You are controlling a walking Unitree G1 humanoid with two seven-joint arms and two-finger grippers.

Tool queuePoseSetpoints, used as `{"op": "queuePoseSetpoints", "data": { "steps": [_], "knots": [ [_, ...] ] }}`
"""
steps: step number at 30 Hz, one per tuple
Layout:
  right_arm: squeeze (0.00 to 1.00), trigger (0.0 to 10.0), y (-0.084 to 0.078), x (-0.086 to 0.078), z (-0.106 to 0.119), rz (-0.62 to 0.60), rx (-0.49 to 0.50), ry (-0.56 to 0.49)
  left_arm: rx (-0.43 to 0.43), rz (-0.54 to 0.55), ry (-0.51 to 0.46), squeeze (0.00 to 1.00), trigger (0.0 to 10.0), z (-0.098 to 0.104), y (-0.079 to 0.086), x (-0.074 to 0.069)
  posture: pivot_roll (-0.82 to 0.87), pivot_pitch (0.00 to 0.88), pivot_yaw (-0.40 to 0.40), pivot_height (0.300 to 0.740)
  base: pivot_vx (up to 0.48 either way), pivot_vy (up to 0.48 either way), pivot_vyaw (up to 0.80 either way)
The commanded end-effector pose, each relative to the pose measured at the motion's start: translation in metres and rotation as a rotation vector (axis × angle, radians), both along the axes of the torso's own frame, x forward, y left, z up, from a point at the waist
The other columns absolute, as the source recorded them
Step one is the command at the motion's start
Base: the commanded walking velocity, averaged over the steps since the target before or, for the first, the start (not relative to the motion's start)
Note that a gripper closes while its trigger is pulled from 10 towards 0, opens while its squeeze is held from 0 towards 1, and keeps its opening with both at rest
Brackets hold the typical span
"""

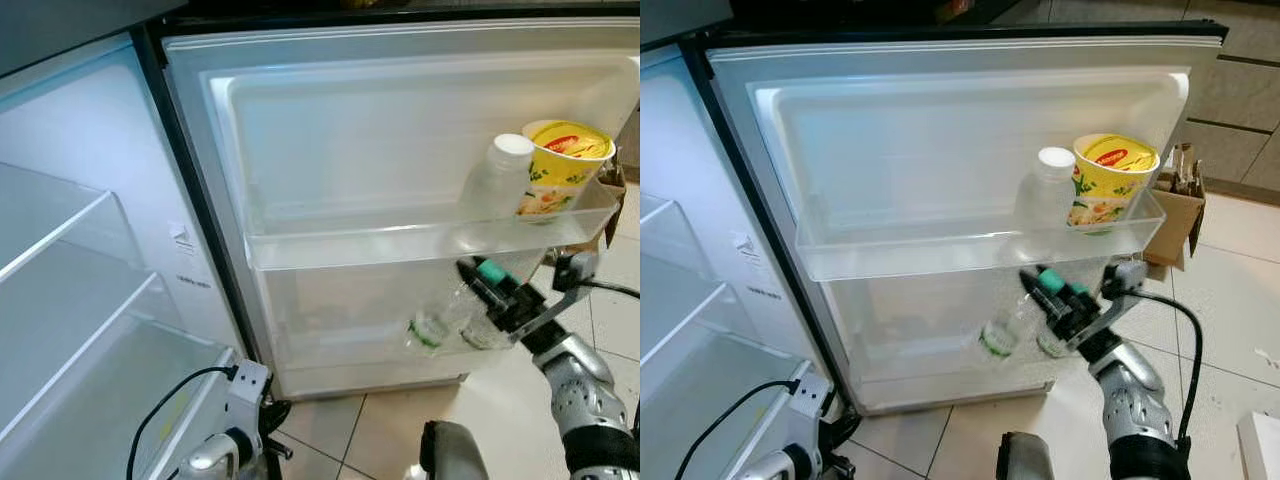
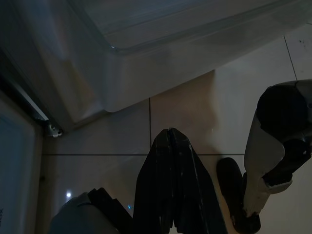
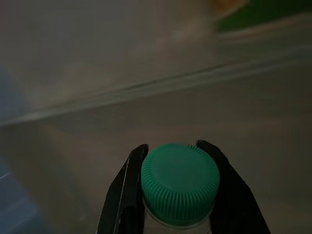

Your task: Restocking fridge

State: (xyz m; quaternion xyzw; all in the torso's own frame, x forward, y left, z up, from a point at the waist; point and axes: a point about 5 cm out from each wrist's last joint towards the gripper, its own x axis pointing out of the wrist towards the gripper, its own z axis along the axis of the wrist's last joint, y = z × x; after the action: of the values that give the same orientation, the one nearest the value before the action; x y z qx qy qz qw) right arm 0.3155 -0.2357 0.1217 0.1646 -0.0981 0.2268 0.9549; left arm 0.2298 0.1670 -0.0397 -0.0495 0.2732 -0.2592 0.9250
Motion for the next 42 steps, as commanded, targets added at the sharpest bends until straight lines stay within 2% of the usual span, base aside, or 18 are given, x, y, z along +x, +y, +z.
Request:
{"op": "queuePoseSetpoints", "data": {
  "steps": [1, 7, 9, 13, 16, 24, 29, 42],
  "knots": [
    [0.0, 10.0, -0.005, -0.001, -0.002, -0.045, 0.038, -0.002, 0.004, -0.005, 0.014, 0.0, 10.0, -0.003, 0.0, -0.004, -0.06, 0.026, -0.01, 0.473, 0.0, 0.0, 0.0],
    [0.0, 10.0, -0.003, -0.002, -0.009, -0.057, 0.012, 0.021, 0.006, -0.007, 0.016, 0.0, 10.0, -0.003, 0.0, -0.004, -0.06, 0.027, -0.009, 0.473, 0.0, 0.0, 0.0],
    [0.0, 10.0, 0.007, -0.003, -0.027, -0.058, -0.084, 0.091, 0.005, -0.008, 0.016, 0.0, 10.0, -0.003, 0.0, -0.004, -0.06, 0.026, -0.009, 0.473, 0.0, 0.0, 0.0],
    [0.0, 10.0, 0.019, -0.004, -0.042, -0.073, -0.141, 0.143, 0.004, -0.008, 0.014, 0.0, 10.0, -0.003, 0.0, -0.004, -0.05, 0.026, -0.01, 0.473, 0.0, 0.0, 0.0],
    [0.0, 10.0, 0.025, -0.002, -0.046, -0.087, -0.191, 0.155, 0.001, -0.009, 0.012, 0.0, 10.0, -0.003, -0.001, -0.004, -0.05, 0.026, -0.01, 0.473, 0.0, 0.0, 0.0],
    [0.0, 10.0, 0.026, 0.002, -0.045, -0.109, -0.242, 0.145, 0.002, -0.011, 0.013, 0.0, 10.0, -0.003, -0.001, -0.005, -0.05, 0.023, -0.013, 0.473, 0.0, 0.0, 0.0],
    [0.0, 10.0, 0.022, 0.005, -0.044, -0.147, -0.419, 0.133, 0.002, -0.014, 0.016, 0.0, 10.0, -0.004, -0.002, -0.005, -0.05, 0.023, -0.013, 0.473, 0.0, 0.0, 0.0],
    [0.0, 10.0, 0.034, 0.003, -0.051, -0.083, -0.423, 0.139, 0.002, -0.024, 0.019, 0.0, 10.0, -0.004, -0.003, -0.007, -0.05, 0.025, -0.013, 0.473, 0.0, 0.0, 0.0]
  ]
}}
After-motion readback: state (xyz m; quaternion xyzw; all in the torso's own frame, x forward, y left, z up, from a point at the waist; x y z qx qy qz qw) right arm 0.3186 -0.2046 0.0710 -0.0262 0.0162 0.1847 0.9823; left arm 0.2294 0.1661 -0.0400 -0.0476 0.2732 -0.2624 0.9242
